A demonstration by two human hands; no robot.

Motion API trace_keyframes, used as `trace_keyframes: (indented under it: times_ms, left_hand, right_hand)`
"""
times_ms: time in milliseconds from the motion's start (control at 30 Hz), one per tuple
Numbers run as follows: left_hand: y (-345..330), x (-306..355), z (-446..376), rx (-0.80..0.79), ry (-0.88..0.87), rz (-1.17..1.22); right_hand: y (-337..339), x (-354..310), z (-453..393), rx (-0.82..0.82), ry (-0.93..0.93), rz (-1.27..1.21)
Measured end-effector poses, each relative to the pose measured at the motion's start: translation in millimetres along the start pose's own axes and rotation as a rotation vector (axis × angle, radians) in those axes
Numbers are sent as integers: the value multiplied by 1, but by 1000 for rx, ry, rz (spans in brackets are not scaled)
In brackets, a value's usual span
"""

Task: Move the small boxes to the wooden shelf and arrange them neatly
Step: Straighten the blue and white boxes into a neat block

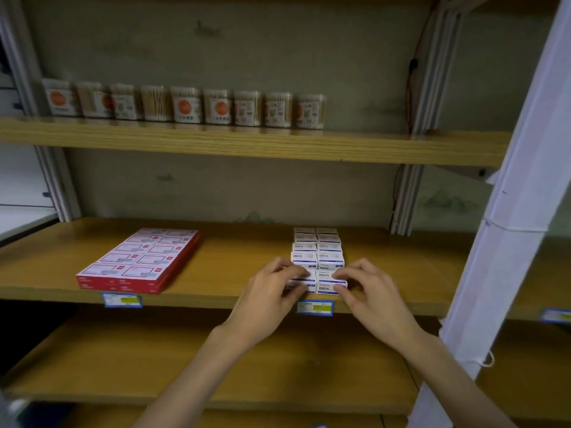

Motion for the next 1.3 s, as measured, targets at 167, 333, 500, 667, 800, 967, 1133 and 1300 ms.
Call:
trace_keyframes:
  times_ms: [167, 333, 500, 667, 800, 967, 1133, 1300]
  left_hand:
    - [6, -3, 1, 8, 21, -56]
    - [20, -3, -8, 64, 78, -80]
    - [2, -12, -33, -118, 83, -80]
    - [-8, -17, -34, -252, 90, -109]
    - [-6, -15, -29, -301, 74, -108]
    - [-6, -25, -37, -374, 83, 67]
    - [-6, -36, -42, -447, 86, 174]
    - [-1, -43, -43, -393, 93, 214]
  right_hand:
    - [-2, 1, 2, -3, 3, -9]
    - [13, 22, -12, 110, -61, -100]
    - [-7, 29, -36, -77, -121, -14]
    - [-14, 27, -35, -135, -84, 56]
    - [-8, 27, -35, -111, -75, 39]
    - [-13, 21, -46, -167, -77, 9]
    - [-18, 16, -48, -236, -68, -48]
    - [-22, 16, -44, -349, -57, -169]
Point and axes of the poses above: each hand's wrist, its own z-axis away from the middle knuckle, its own y-axis out of the back of the hand, x = y × z, the point moved 10 cm from there along -z, towards the middle knuckle, and after that the axes turned 3 degrees about -y, right-handed, at the moved point
